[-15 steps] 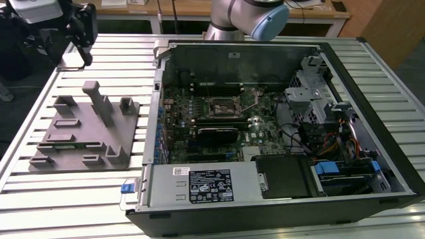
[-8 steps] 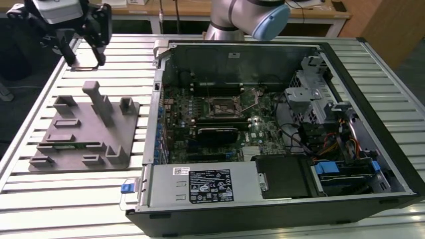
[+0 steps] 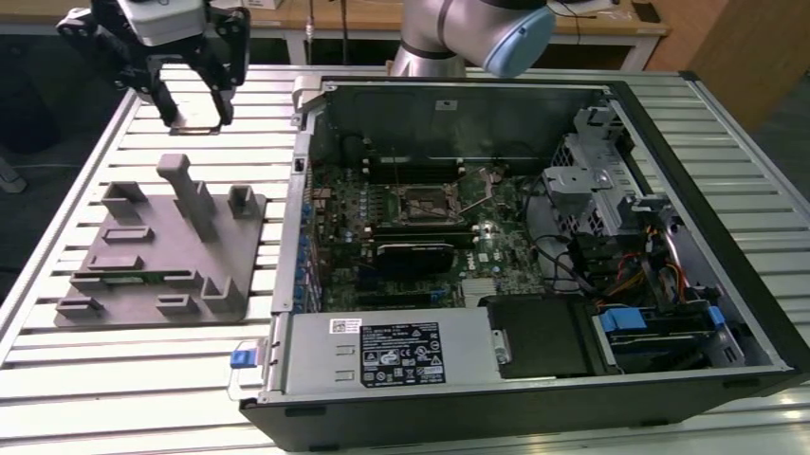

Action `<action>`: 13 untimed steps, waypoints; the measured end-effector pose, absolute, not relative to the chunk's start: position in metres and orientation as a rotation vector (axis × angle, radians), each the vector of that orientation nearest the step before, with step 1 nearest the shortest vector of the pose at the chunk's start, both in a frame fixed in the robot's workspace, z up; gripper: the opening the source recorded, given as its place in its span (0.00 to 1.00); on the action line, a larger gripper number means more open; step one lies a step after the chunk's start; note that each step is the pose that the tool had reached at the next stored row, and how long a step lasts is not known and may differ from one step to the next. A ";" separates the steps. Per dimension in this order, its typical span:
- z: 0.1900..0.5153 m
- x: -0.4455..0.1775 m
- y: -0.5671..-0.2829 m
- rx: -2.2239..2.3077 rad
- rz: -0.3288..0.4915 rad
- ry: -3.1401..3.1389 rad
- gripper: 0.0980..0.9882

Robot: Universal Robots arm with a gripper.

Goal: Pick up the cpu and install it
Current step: 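Pick up the cpu and move it towards the insertion slot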

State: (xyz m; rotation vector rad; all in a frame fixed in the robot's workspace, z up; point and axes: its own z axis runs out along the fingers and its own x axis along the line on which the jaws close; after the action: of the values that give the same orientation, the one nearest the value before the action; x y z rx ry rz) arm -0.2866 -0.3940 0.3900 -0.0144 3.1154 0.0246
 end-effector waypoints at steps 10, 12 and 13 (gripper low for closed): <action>0.390 -0.252 -0.394 -0.014 0.025 3.115 0.50; 0.390 -0.245 -0.394 -0.014 0.025 3.115 0.50; 0.390 -0.242 -0.394 -0.014 0.025 3.115 0.50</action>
State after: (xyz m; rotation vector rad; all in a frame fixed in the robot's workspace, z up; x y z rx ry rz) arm -0.2416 -0.3940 0.3900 -0.0143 3.1154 0.0246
